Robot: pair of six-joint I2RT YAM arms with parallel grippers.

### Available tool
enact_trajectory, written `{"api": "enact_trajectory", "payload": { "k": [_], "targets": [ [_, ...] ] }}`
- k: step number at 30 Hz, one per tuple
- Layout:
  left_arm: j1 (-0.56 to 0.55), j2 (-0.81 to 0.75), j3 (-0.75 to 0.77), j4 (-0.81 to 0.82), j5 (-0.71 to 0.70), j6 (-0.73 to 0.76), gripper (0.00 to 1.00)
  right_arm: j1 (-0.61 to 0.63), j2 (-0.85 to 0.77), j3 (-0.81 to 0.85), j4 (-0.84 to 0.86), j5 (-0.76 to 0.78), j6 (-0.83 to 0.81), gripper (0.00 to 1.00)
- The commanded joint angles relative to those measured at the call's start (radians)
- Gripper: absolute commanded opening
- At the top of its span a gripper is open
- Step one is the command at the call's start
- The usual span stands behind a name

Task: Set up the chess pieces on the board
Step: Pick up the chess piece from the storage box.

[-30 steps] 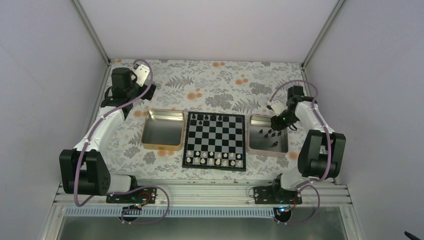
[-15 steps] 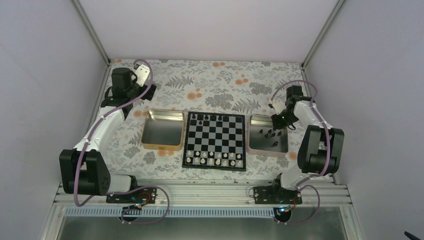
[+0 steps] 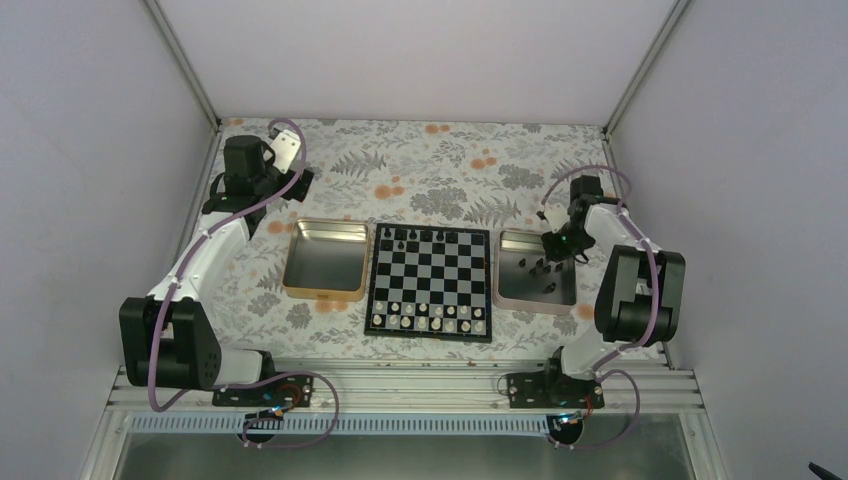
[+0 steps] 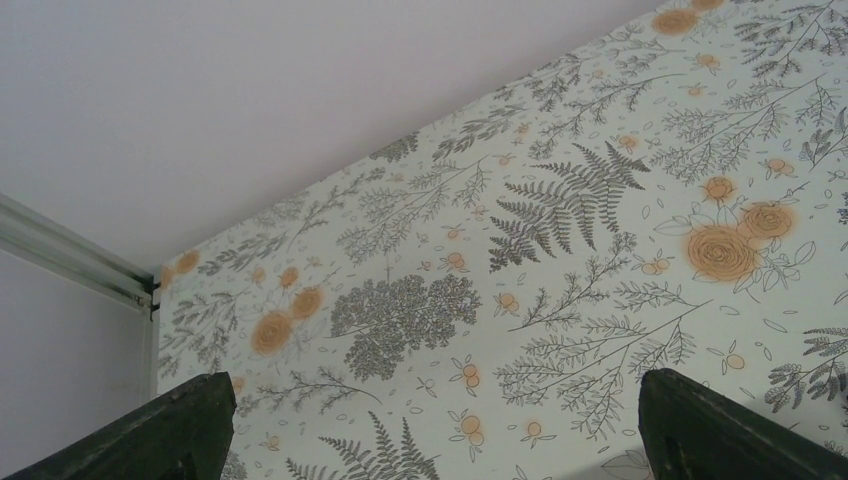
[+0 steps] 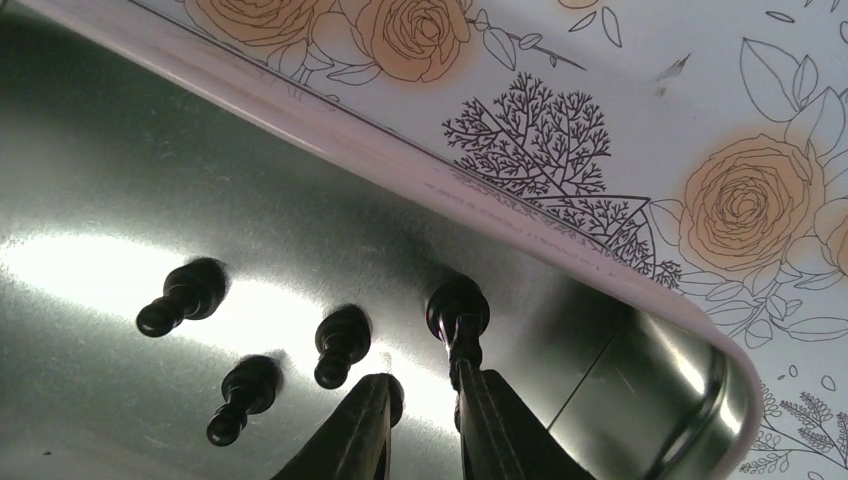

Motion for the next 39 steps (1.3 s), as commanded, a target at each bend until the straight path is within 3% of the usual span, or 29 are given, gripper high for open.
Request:
{"api": "enact_trajectory", "payload": {
  "k": [1,7,13,25,39],
  "targets": [
    [-0.003,-0.005,0.003,0.004,0.016,0.004,1.0,-0.011,0.019,0.001,0.039,0.022,0.017,0.21],
    [-0.003,-0.007,-0.002,0.006,0.015,0.004,1.0,-0.013,0.026,0.012,0.051,0.043,0.017,0.22],
    [-0.003,-0.004,0.0,0.006,0.014,0.005,1.0,-0.012,-0.006,0.034,0.006,-0.031,0.009,0.22],
    [-0.003,0.014,0.005,0.01,0.024,0.006,1.0,-0.024,-0.018,0.038,0.001,0.025,0.037,0.21],
    [-0.003,0.022,0.009,0.009,0.022,0.007,1.0,-0.028,0.036,0.023,0.091,0.017,0.048,0.21]
  ]
}}
